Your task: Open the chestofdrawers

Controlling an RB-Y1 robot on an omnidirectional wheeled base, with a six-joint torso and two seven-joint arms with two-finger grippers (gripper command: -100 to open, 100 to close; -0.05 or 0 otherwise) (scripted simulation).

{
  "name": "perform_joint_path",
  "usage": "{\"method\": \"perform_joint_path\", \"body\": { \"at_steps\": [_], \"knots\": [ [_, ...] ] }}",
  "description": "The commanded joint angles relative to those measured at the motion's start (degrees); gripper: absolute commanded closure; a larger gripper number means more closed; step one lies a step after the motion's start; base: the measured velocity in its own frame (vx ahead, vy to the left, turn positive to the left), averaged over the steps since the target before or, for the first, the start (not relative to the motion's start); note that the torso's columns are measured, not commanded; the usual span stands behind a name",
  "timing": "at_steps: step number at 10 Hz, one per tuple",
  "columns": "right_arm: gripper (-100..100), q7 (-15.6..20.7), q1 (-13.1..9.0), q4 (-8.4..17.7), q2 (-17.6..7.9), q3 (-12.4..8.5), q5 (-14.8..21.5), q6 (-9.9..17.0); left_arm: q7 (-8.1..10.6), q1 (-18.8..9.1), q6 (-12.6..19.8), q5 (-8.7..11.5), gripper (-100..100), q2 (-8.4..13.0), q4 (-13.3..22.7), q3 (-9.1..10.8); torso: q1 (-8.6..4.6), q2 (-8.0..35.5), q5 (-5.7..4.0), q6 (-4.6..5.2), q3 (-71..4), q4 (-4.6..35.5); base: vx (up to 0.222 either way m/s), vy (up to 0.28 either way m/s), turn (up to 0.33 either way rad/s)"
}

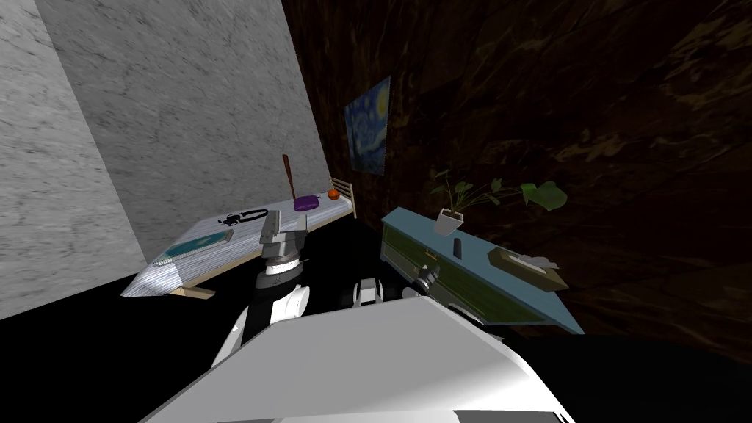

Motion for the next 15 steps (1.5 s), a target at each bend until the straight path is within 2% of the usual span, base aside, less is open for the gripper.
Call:
{"method": "perform_joint_path", "body": {
  "at_steps": [1, 3, 4, 5, 6, 7, 10, 11, 12, 13, 15],
  "knots": [
    [-100, 0.86, -0.44, 3.46, -0.87, 2.17, 2.88, 3.40, 0.00, 0.00, 0.00, 0.00, 0, 0.00, 0.00, 0.00, -0.02, 0.00, 0.00, 0.02, 0.00, 0.00, 0.029, -0.009, 0.101],
    [-100, 1.13, -0.79, 6.08, -1.33, 3.54, 4.69, 5.27, 0.00, 0.00, 0.00, 0.00, 0, 0.00, 0.00, 0.00, -0.01, -0.01, 0.00, 0.01, -0.01, -0.01, 0.023, -0.009, 0.073],
    [-100, 0.77, -0.81, 5.61, -1.05, 3.06, 4.06, 4.48, 0.00, 0.00, 0.00, 0.00, 0, 0.00, 0.00, 0.00, -0.01, 0.00, 0.00, 0.02, 0.00, 0.00, 0.010, -0.006, 0.013],
    [-100, 1.58, -2.30, 5.59, -2.22, 2.61, 3.50, 3.04, 0.00, 0.00, 0.00, 0.00, 0, 0.00, 0.00, 0.00, 0.01, 0.03, 0.00, 0.02, 0.02, 0.00, -0.020, -0.010, 0.016],
    [-100, 1.58, -2.30, 5.59, -2.22, 2.61, 3.50, 3.04, 0.00, 0.00, 0.00, 0.00, 0, 0.00, 0.00, 0.00, -0.01, 0.08, 0.00, 0.00, 0.05, 0.02, -0.024, -0.011, 0.017],
    [-100, 2.35, -3.77, 5.44, -3.34, 2.08, 2.84, 1.39, 0.00, 0.00, 0.00, 0.00, 0, 0.00, 0.00, 0.00, -0.01, 0.08, -0.01, 0.02, 0.05, 0.02, -0.032, -0.021, 0.017],
    [-100, 2.81, -3.50, 4.82, -3.44, 2.11, 2.88, 1.58, 0.00, 0.00, 0.00, 0.00, 0, 0.00, 0.00, 0.00, 0.04, -0.05, 0.01, 0.02, -0.03, -0.02, -0.018, -0.009, 0.003],
    [100, 1.42, -2.01, 5.63, -2.00, 2.72, 3.63, 3.37, 0.00, 0.00, 0.00, 0.00, 0, 0.00, 0.00, 0.00, 0.04, -0.07, 0.01, 0.01, -0.05, -0.02, 0.027, 0.009, -0.024],
    [100, 1.42, -2.01, 5.63, -2.00, 2.72, 3.63, 3.37, 0.00, 0.01, 0.00, 0.00, 0, 0.00, 0.00, 0.00, 0.06, -0.12, 0.01, 0.02, -0.07, -0.04, 0.036, 0.007, -0.043],
    [100, 0.80, -0.83, 5.75, -1.10, 3.14, 4.16, 4.69, 0.00, 0.00, 0.00, 0.00, 0, -0.01, 0.00, 0.00, -0.30, -0.37, -0.47, -0.13, -0.07, -0.29, 0.036, 0.018, -0.013],
    [100, 2.36, -2.07, 4.77, -2.58, 2.59, 3.66, 3.92, 0.00, 0.00, 0.00, 0.00, 0, 0.00, 0.00, 0.00, -0.64, -0.45, -0.56, -0.14, -0.14, -0.28, -0.048, 0.043, -0.007]
  ]
}}
